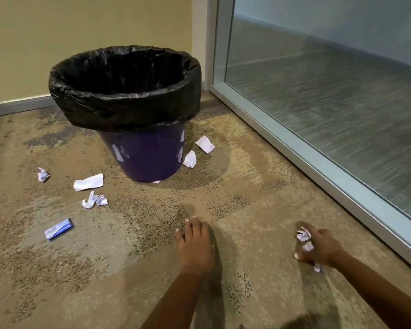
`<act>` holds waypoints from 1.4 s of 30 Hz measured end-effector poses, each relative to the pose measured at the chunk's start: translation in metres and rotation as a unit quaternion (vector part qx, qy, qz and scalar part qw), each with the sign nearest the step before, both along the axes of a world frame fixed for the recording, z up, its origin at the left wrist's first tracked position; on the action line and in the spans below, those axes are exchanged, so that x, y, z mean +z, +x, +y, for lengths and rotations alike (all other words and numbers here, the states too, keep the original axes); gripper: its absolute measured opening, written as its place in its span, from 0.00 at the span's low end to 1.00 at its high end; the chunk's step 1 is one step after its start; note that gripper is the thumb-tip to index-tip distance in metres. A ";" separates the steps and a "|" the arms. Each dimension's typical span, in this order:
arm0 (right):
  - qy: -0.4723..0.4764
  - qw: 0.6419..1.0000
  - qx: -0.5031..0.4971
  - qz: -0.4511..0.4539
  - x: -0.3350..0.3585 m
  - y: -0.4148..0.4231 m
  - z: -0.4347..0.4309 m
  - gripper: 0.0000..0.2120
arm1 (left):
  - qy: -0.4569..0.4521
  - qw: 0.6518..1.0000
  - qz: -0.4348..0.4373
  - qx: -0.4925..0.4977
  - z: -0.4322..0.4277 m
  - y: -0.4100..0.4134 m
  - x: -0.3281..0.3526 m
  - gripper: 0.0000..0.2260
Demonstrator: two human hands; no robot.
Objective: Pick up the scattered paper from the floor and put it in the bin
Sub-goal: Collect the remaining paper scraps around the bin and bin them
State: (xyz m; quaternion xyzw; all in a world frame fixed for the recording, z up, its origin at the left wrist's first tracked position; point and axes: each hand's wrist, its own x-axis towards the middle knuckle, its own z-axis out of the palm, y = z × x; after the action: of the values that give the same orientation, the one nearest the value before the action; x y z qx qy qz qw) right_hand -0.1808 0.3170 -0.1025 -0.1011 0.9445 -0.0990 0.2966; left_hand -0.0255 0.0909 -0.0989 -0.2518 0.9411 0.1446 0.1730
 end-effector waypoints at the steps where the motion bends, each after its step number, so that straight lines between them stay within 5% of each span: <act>1: 0.020 1.000 0.013 0.009 -0.002 0.001 0.000 0.40 | -0.006 1.000 -0.008 -0.006 0.000 0.001 0.000 0.29; 4: 0.020 0.999 0.017 0.034 -0.009 0.004 -0.002 0.34 | -0.019 0.999 -0.025 -0.013 -0.004 0.006 -0.001 0.28; 8: -0.057 0.997 -0.012 0.056 -0.009 0.010 -0.008 0.10 | -0.035 0.999 -0.027 -0.022 -0.013 0.013 -0.001 0.27; 14: -0.262 0.959 -0.032 0.106 0.058 0.017 -0.074 0.04 | -0.055 0.998 -0.027 -0.006 -0.032 0.028 0.001 0.28; 20: -0.467 0.832 0.066 0.293 0.189 0.027 -0.206 0.11 | -0.056 0.997 -0.028 0.038 -0.050 0.047 0.001 0.27; 25: -0.481 0.749 0.198 0.409 0.261 0.039 -0.302 0.10 | -0.061 0.996 -0.038 0.052 -0.060 0.054 0.003 0.27; 31: -0.388 0.832 0.247 0.309 0.239 0.031 -0.351 0.21 | -0.071 0.994 -0.037 0.073 -0.076 0.071 0.002 0.29; 38: -0.433 0.750 0.240 0.438 0.178 0.070 -0.289 0.15 | 0.064 0.983 -0.075 0.158 -0.090 0.092 -0.011 0.45; 42: -0.322 0.843 0.246 0.355 0.118 0.084 -0.250 0.18 | 0.062 0.978 -0.132 0.147 -0.077 0.092 -0.007 0.53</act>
State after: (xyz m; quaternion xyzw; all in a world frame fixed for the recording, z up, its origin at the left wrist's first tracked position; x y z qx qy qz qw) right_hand -0.0967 0.0674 0.0154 -0.4485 0.8442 -0.2785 -0.0931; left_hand 0.0670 0.0139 -0.1055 -0.3926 0.8521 0.1922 0.2880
